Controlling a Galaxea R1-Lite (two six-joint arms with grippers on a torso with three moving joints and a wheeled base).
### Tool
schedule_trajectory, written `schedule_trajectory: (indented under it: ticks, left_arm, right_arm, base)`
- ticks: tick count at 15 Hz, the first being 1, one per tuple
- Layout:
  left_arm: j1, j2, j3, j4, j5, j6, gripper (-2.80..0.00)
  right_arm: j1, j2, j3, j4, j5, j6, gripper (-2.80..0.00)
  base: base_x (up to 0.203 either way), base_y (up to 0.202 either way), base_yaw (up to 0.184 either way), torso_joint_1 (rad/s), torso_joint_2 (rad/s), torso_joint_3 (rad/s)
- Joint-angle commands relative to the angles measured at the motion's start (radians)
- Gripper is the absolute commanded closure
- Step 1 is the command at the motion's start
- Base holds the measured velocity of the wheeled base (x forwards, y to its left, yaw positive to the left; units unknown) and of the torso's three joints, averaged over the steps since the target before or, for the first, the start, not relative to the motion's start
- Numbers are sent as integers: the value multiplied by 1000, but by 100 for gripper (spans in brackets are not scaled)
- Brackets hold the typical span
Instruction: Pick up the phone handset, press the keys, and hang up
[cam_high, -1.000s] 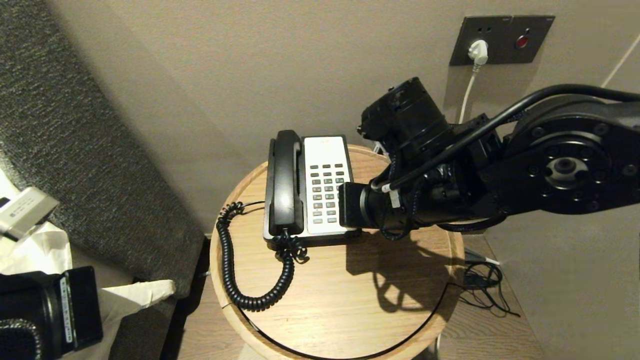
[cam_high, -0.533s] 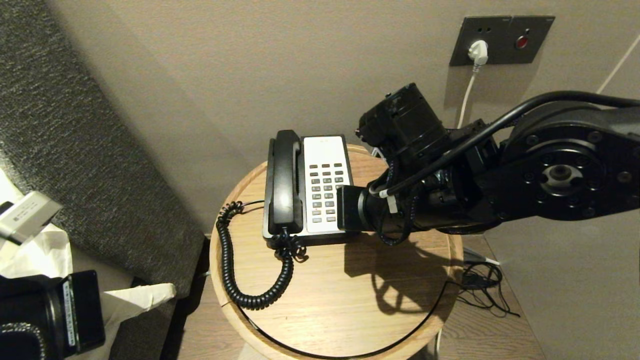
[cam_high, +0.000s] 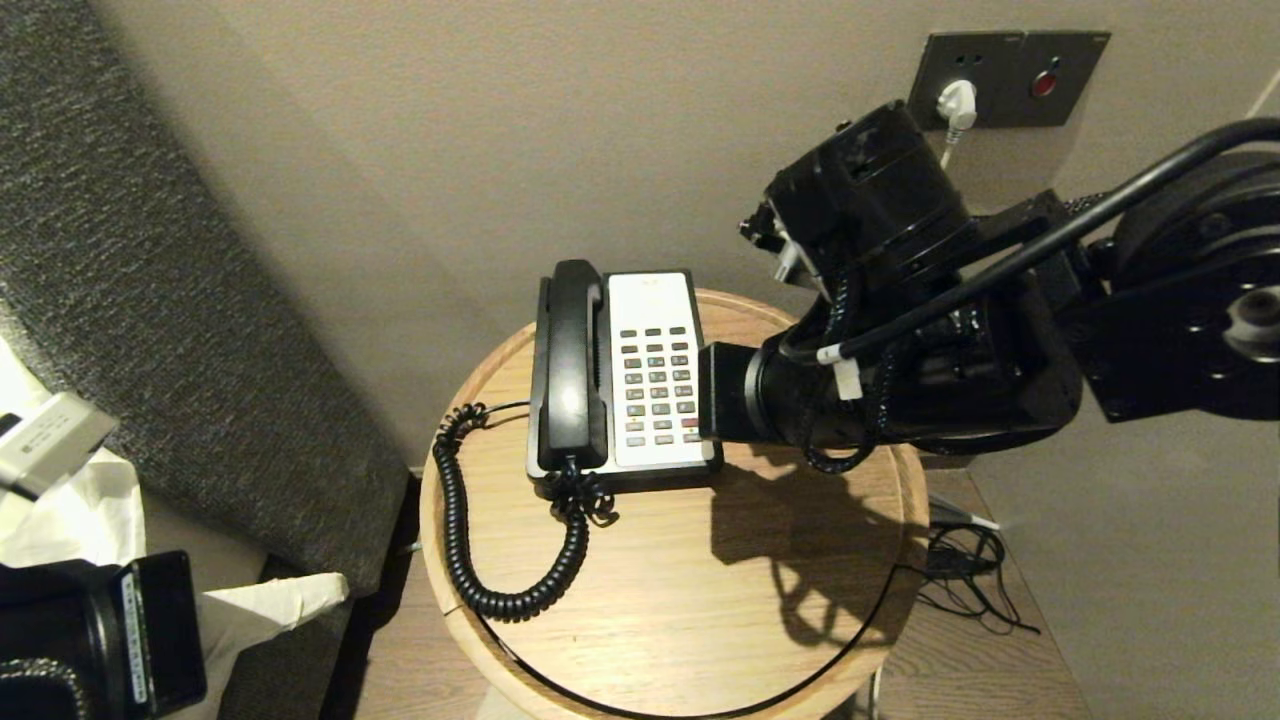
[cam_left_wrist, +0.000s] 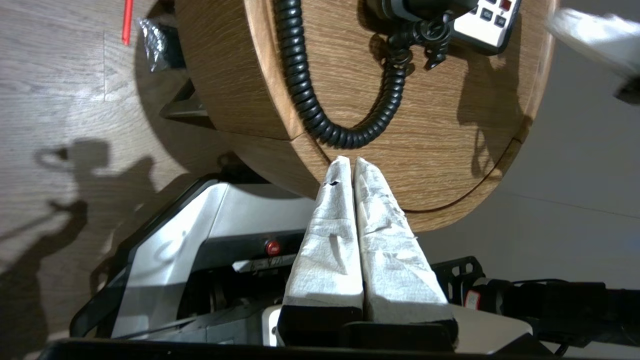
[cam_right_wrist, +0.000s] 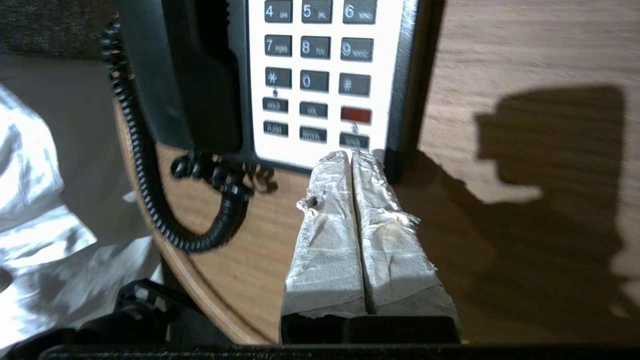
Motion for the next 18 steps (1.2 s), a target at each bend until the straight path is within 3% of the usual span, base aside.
schedule_trajectory:
  ticks: [1, 4, 11, 14, 18]
  left_arm:
    - [0, 0, 18, -15, 7, -4, 0]
    - [7, -13, 25, -16, 32, -5, 0]
    - [52, -128, 57, -11, 232, 4, 0]
    - [135, -235, 63, 2, 304, 91, 0]
    - [280, -421, 62, 68, 318, 242, 0]
  right_arm:
    - [-4, -85, 49, 1, -1, 8, 0]
    - [-12, -180, 129, -5, -8, 9, 0]
    - [-107, -422, 264, 20, -10, 4, 0]
    - [-153, -570, 384, 23, -10, 6, 0]
    - [-227, -785, 528, 46, -10, 14, 0]
  base:
    - [0, 0, 0, 0, 0, 0]
    - [0, 0, 0, 0, 0, 0]
    - [0, 0, 0, 0, 0, 0]
    - [0, 0, 0, 0, 0, 0]
    - [0, 0, 0, 0, 0, 0]
